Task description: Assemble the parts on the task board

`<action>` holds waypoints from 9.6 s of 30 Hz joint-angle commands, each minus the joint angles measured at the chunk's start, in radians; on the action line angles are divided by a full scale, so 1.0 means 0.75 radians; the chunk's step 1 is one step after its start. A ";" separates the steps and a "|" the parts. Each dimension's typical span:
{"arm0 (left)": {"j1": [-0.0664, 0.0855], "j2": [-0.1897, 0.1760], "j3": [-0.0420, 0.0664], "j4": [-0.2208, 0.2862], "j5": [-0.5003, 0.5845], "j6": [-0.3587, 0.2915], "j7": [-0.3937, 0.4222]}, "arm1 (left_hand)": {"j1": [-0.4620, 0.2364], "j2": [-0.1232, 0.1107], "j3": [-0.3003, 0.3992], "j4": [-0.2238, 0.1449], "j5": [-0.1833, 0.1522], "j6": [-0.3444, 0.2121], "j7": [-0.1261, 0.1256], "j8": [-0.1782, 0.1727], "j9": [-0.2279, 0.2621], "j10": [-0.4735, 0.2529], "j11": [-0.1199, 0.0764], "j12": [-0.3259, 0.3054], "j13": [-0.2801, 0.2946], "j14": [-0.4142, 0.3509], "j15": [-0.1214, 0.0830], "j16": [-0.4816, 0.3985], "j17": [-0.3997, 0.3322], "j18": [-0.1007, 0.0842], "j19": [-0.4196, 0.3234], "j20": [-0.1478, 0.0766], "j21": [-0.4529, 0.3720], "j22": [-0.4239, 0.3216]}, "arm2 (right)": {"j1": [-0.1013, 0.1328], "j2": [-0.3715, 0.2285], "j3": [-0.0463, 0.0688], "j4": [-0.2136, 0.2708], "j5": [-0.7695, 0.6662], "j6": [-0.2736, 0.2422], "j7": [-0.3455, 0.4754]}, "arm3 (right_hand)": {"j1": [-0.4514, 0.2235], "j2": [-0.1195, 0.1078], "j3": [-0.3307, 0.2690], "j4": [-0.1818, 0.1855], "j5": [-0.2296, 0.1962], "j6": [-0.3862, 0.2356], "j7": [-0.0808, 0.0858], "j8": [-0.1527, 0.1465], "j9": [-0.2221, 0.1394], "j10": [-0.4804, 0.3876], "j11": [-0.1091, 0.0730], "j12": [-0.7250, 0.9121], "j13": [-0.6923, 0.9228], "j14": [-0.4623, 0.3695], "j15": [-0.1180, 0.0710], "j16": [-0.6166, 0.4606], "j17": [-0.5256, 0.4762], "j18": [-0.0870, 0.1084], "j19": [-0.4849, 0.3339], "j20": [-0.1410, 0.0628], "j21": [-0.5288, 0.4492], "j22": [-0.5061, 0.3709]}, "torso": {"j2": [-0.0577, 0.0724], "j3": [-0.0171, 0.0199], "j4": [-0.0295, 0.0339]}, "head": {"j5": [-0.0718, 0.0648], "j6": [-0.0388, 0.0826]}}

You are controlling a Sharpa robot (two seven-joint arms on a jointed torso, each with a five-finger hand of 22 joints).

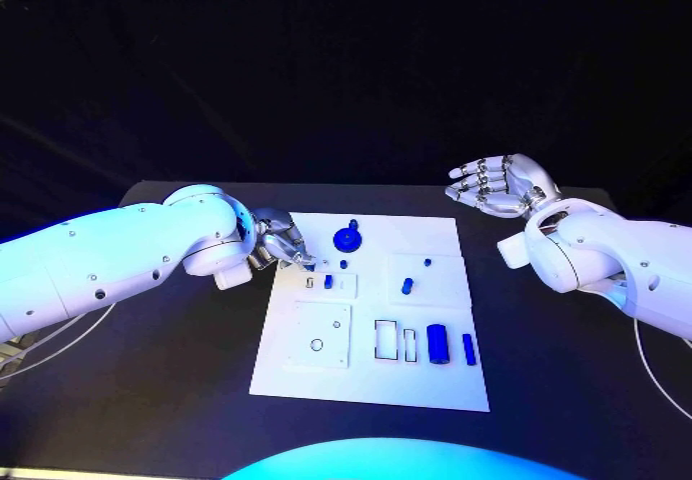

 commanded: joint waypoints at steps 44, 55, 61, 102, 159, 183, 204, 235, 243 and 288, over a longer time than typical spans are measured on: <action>-0.055 0.055 -0.035 -0.005 -0.312 -0.018 -0.040 | -0.044 -0.012 0.274 -0.290 0.054 0.033 -0.016 0.014 0.005 0.031 -0.007 0.030 0.038 0.114 -0.015 0.008 0.261 -0.007 0.004 -0.010 0.002 0.039 | -0.010 -0.002 0.000 0.005 -0.024 0.025 0.029 | 0.001 0.011 0.012 0.002 0.011 0.009 0.057 -0.010 -0.003 0.011 0.002 -0.009 -0.001 0.008 -0.002 0.007 -0.006 0.018 -0.003 -0.001 0.000 -0.007 | -0.003 0.0005 0.0010 | 0.006 -0.023; -0.057 0.064 -0.035 -0.026 -0.319 -0.001 -0.039 | -0.045 -0.013 0.275 -0.291 0.054 0.033 -0.016 0.014 0.005 0.030 -0.007 0.028 0.036 0.115 -0.015 0.009 0.262 -0.006 0.002 -0.010 0.001 0.037 | -0.010 -0.001 0.000 0.004 -0.038 0.027 0.030 | 0.001 0.012 0.013 0.002 0.011 0.009 0.057 -0.010 -0.003 0.011 0.002 -0.010 -0.001 0.008 -0.002 0.007 -0.007 0.018 -0.003 -0.001 0.000 -0.009 | -0.003 0.0006 0.0015 | 0.006 -0.027; -0.058 0.067 -0.036 -0.018 -0.316 0.020 -0.036 | -0.045 -0.014 0.276 -0.292 0.054 0.033 -0.016 0.014 0.005 0.029 -0.008 0.027 0.034 0.115 -0.015 0.010 0.263 -0.006 0.002 -0.010 0.001 0.037 | -0.010 0.002 0.000 0.002 -0.039 0.028 0.031 | 0.001 0.012 0.014 0.002 0.012 0.009 0.057 -0.010 -0.003 0.011 0.002 -0.010 -0.001 0.008 -0.002 0.007 -0.008 0.018 -0.003 -0.001 0.001 -0.009 | -0.002 0.0001 -0.0018 | 0.010 -0.028; -0.061 0.089 -0.035 -0.027 -0.259 0.066 -0.032 | -0.049 -0.014 0.279 -0.297 0.055 0.041 -0.017 0.016 0.008 0.038 -0.008 0.036 0.046 0.117 -0.015 0.014 0.272 -0.009 0.008 -0.011 0.006 0.047 | -0.011 -0.001 0.000 0.011 -0.039 0.026 0.031 | -0.002 0.012 0.015 0.004 0.012 0.010 0.057 -0.011 -0.004 0.012 0.003 -0.012 -0.001 0.009 -0.002 0.007 -0.010 0.018 -0.002 -0.001 0.001 -0.013 | -0.002 0.0020 0.0003 | -0.001 -0.046; -0.065 0.064 -0.034 -0.025 -0.333 0.040 -0.032 | -0.065 -0.004 0.266 -0.304 0.060 0.078 -0.039 0.029 0.017 0.070 -0.026 0.038 0.041 0.126 -0.027 0.032 0.305 -0.016 0.032 -0.020 0.023 0.083 | -0.011 -0.001 0.000 0.005 -0.036 0.028 0.039 | -0.016 0.017 0.018 0.014 0.018 0.010 0.058 -0.013 -0.007 0.012 0.003 -0.016 -0.001 0.008 -0.001 0.006 -0.017 0.018 -0.002 -0.001 0.002 -0.021 | -0.004 0.0003 0.0020 | 0.004 -0.062; -0.066 0.072 -0.036 -0.036 -0.279 0.013 -0.029 | -0.158 0.005 0.151 -0.203 0.027 0.101 -0.055 0.024 0.022 0.087 -0.034 0.034 0.039 0.125 -0.033 0.030 0.302 -0.016 0.029 -0.028 0.018 0.080 | -0.012 -0.001 0.000 0.004 -0.032 0.028 0.040 | -0.025 0.019 0.018 0.020 0.021 0.010 0.059 -0.014 -0.008 0.012 0.004 -0.017 -0.001 0.007 -0.001 0.005 -0.021 0.018 -0.002 -0.001 0.002 -0.025 | -0.002 0.0013 0.0009 | 0.003 -0.056; -0.065 0.077 -0.036 -0.054 -0.272 0.016 -0.032 | -0.197 0.018 -0.059 -0.079 0.018 0.122 -0.060 0.006 0.018 0.080 -0.037 0.035 0.039 0.125 -0.037 0.030 0.301 -0.016 0.030 -0.033 0.013 0.080 | -0.012 -0.001 0.000 0.007 -0.032 0.024 0.041 | -0.028 0.019 0.018 0.022 0.021 0.010 0.059 -0.014 -0.009 0.012 0.004 -0.018 -0.001 0.007 0.000 0.004 -0.023 0.018 -0.002 0.000 0.002 -0.028 | -0.002 0.0002 0.0004 | 0.003 -0.058; -0.065 0.077 -0.036 -0.084 -0.282 0.041 -0.036 | -0.204 0.012 -0.287 0.035 -0.001 0.132 -0.056 -0.014 0.014 0.070 -0.034 0.032 0.033 0.123 -0.036 0.027 0.296 -0.015 0.029 -0.033 0.008 0.078 | -0.012 0.000 0.000 0.007 -0.028 0.021 0.038 | -0.090 0.008 -0.042 0.067 0.024 0.010 0.063 -0.018 -0.017 0.012 0.009 -0.026 0.000 -0.011 0.008 -0.006 -0.053 0.015 -0.039 0.005 0.000 -0.068 | -0.003 0.0002 0.0008 | 0.004 -0.055; -0.065 0.077 -0.036 -0.084 -0.254 0.015 -0.032 | -0.240 0.035 -0.352 0.038 -0.070 0.138 -0.056 -0.021 0.011 0.073 -0.034 0.039 0.041 0.125 -0.035 0.030 0.301 -0.017 0.034 -0.031 0.010 0.084 | -0.012 0.000 0.000 0.006 -0.028 0.020 0.036 | -0.096 0.017 -0.072 0.071 0.025 0.012 0.064 -0.019 -0.020 0.013 0.011 -0.028 0.000 -0.023 0.012 -0.010 -0.067 0.011 -0.083 0.009 -0.003 -0.090 | -0.002 0.0001 0.0009 | 0.004 -0.053; -0.080 0.142 -0.023 -0.110 -0.640 -0.411 0.734 | 0.415 -0.042 -0.322 -0.050 -0.096 -0.331 0.145 -0.318 -0.359 -0.694 0.222 -0.484 -0.510 -0.583 0.192 -0.476 -0.700 0.163 -0.727 0.172 -0.664 -0.755 | -0.016 0.003 0.000 0.001 -0.054 0.037 0.028 | 0.066 0.024 0.062 -0.041 0.012 0.021 0.058 -0.026 -0.035 0.027 0.003 -0.050 -0.002 -0.009 0.006 0.002 -0.106 0.016 -0.083 0.008 0.013 -0.129 | -0.002 -0.0003 0.0004 | -0.026 -0.013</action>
